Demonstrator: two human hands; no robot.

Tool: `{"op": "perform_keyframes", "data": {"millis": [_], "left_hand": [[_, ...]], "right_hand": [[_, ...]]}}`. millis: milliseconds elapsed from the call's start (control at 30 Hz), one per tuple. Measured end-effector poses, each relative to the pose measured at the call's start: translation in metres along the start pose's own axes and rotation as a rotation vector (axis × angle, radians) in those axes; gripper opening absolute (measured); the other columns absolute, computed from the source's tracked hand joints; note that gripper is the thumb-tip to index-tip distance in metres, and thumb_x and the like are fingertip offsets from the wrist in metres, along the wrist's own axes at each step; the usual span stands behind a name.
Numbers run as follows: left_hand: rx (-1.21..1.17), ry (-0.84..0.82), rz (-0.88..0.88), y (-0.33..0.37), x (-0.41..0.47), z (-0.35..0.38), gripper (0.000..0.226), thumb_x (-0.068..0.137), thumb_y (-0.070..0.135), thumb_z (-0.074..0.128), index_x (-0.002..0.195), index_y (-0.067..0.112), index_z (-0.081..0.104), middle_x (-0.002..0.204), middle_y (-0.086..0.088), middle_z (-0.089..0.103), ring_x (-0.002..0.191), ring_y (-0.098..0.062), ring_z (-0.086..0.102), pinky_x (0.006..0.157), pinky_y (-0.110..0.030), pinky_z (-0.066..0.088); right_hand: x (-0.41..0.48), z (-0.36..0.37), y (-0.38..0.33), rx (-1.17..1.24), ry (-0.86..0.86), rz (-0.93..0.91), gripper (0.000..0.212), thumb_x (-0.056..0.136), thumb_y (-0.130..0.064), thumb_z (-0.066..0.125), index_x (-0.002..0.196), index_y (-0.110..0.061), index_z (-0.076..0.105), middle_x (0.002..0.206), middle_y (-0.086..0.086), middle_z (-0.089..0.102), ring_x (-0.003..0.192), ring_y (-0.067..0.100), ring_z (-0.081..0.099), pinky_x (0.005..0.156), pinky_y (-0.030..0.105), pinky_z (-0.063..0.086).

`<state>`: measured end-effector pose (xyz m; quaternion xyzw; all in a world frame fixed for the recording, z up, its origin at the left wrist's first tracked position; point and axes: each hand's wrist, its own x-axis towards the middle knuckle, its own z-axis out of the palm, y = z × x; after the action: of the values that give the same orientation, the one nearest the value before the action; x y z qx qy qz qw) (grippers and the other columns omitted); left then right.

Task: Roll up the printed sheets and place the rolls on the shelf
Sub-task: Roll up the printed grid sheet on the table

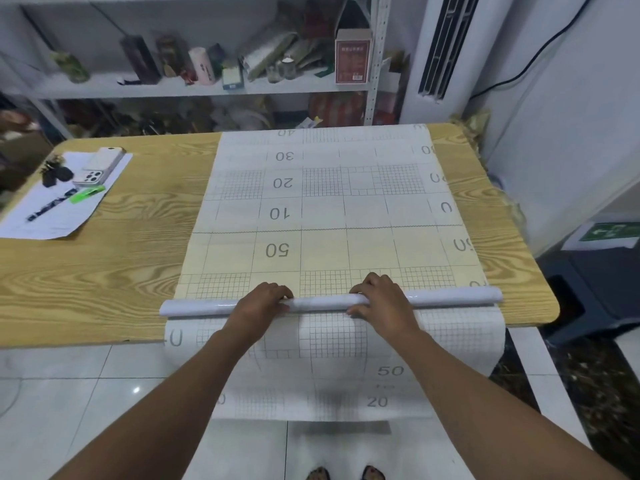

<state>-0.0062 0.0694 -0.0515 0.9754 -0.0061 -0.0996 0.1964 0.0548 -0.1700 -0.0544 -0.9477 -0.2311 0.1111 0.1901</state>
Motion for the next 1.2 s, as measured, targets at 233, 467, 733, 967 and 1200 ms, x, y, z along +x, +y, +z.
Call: {"op": "perform_keyframes", "data": {"millis": [233, 467, 733, 967, 1200], "left_hand": [[-0.032, -0.011, -0.088, 0.008, 0.001, -0.005, 0.038, 0.092, 0.020, 0.051, 0.130, 0.020, 0.045, 0.113, -0.007, 0.057, 0.099, -0.020, 0.054, 0.078, -0.027, 0.042], [0.085, 0.099, 0.141, 0.002, 0.002, -0.001, 0.036, 0.066, 0.011, 0.079, 0.099, 0.015, 0.065, 0.091, -0.003, 0.060, 0.079, -0.021, 0.054, 0.063, -0.028, 0.042], [0.191, 0.120, 0.154, 0.004, 0.011, -0.004, 0.046, 0.040, 0.000, 0.086, 0.080, 0.014, 0.070, 0.069, 0.001, 0.058, 0.060, -0.018, 0.055, 0.049, -0.027, 0.042], [0.071, 0.128, 0.035, 0.013, 0.009, -0.006, 0.039, 0.080, 0.002, 0.062, 0.118, 0.009, 0.056, 0.100, -0.010, 0.062, 0.094, -0.027, 0.054, 0.076, -0.032, 0.040], [0.033, 0.064, -0.054, 0.014, 0.011, -0.009, 0.037, 0.090, 0.013, 0.051, 0.126, 0.017, 0.044, 0.103, -0.005, 0.054, 0.095, -0.019, 0.049, 0.077, -0.027, 0.038]], "right_hand": [[0.002, -0.003, 0.000, 0.066, 0.039, 0.046, 0.032, 0.083, -0.039, 0.066, 0.108, -0.021, 0.058, 0.099, -0.007, 0.057, 0.092, 0.012, 0.047, 0.082, 0.025, 0.038], [0.013, 0.003, 0.008, -0.027, 0.042, -0.009, 0.028, 0.090, -0.044, 0.054, 0.104, -0.021, 0.064, 0.105, -0.007, 0.057, 0.095, 0.013, 0.047, 0.087, 0.027, 0.034], [0.014, 0.005, 0.009, -0.074, 0.059, -0.023, 0.037, 0.094, -0.047, 0.044, 0.112, -0.022, 0.064, 0.111, -0.006, 0.050, 0.102, 0.015, 0.041, 0.088, 0.028, 0.030], [0.013, 0.003, 0.008, -0.004, 0.092, -0.049, 0.041, 0.090, -0.047, 0.053, 0.122, -0.022, 0.053, 0.114, -0.004, 0.050, 0.104, 0.017, 0.046, 0.092, 0.031, 0.032], [0.012, -0.001, 0.011, 0.000, 0.075, -0.087, 0.049, 0.079, -0.053, 0.064, 0.115, -0.020, 0.052, 0.112, -0.006, 0.050, 0.098, 0.014, 0.046, 0.090, 0.027, 0.033]]}}
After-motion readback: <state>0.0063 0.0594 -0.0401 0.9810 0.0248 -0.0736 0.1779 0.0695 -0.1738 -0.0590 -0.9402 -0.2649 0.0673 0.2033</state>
